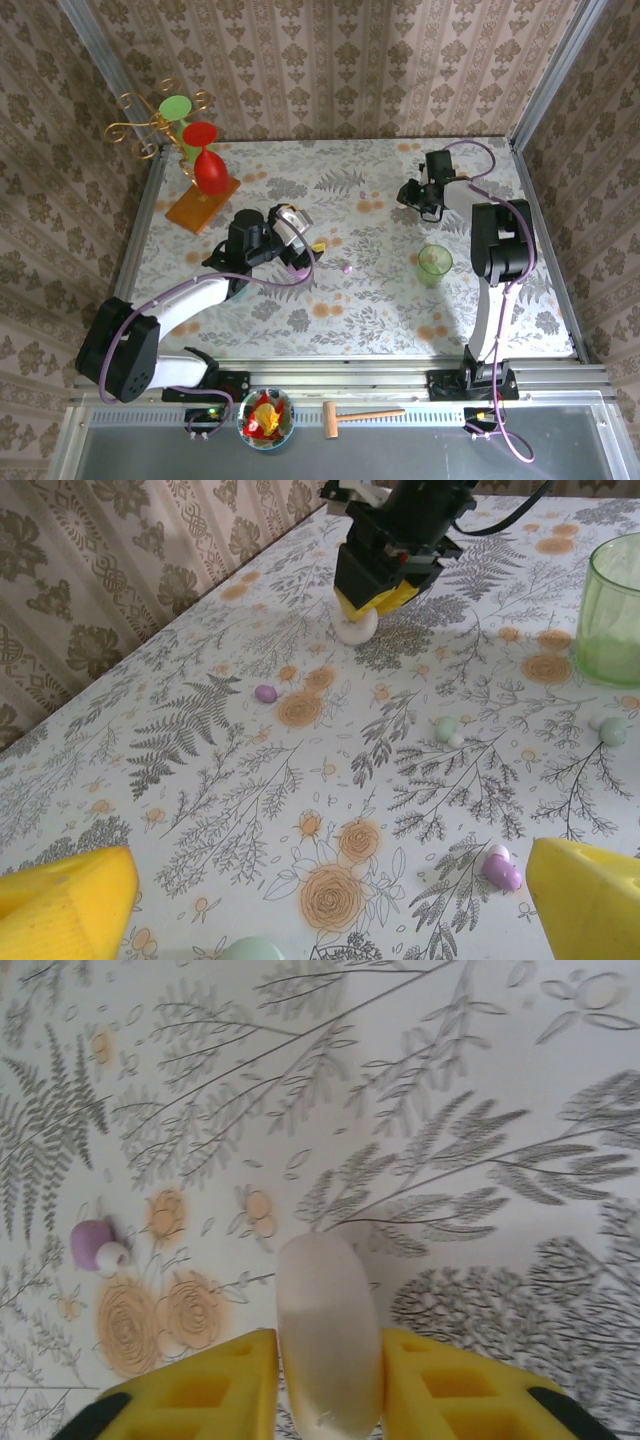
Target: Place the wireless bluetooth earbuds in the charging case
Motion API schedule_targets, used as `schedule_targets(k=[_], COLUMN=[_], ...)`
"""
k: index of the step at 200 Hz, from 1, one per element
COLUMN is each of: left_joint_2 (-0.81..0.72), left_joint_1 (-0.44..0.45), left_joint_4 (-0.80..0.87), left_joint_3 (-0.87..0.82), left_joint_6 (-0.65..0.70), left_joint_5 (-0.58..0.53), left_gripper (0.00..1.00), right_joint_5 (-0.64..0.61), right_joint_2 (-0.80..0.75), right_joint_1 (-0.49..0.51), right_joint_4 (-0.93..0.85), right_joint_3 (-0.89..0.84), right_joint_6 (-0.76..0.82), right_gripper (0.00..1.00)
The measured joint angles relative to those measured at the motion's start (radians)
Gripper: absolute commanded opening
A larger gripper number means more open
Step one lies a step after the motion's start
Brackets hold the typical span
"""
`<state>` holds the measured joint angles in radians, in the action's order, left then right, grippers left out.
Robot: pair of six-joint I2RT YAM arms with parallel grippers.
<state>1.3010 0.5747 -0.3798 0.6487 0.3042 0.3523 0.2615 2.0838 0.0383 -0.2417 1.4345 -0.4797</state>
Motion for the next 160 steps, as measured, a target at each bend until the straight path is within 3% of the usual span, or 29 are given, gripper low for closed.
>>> schedule_targets(k=[37,68,97,125,160], left_joint_2=[0.0,0.001,0.001,-0.001,-0.035], left_joint_1=[-0.012,-0.044,-0.069,-0.091,-0.137], left_joint_4=[0.021,0.032,0.036,0.036,0.064], left_joint_3=[0.015,0.016,0.021,0.022,0.022], left_joint_6=[-0.015,-0.072,-0.133,-0.172,-0.219], left_joint_5=[-0.017,-0.037,-0.069,-0.1,-0.137], left_gripper=[1.0,1.0,1.0,1.0,1.0], right_joint_5=[-0.042,-0.055,-0.044,-0.035,0.013], right_joint_2=[-0.023,-0.152,-0.305,-0.406,-0.435], right_joint_1=[-0.029,-0.035,-0.009,0.094,0.315], right_joint_4=[-0.005,-0.009,-0.009,-0.008,0.018], right_joint_3=[-0.035,-0.118,-0.156,-0.165,-0.19], right_joint_6=[0.011,0.047,0.101,0.191,0.388], right_gripper=[0.63,0.77,0.81,0.81,0.84])
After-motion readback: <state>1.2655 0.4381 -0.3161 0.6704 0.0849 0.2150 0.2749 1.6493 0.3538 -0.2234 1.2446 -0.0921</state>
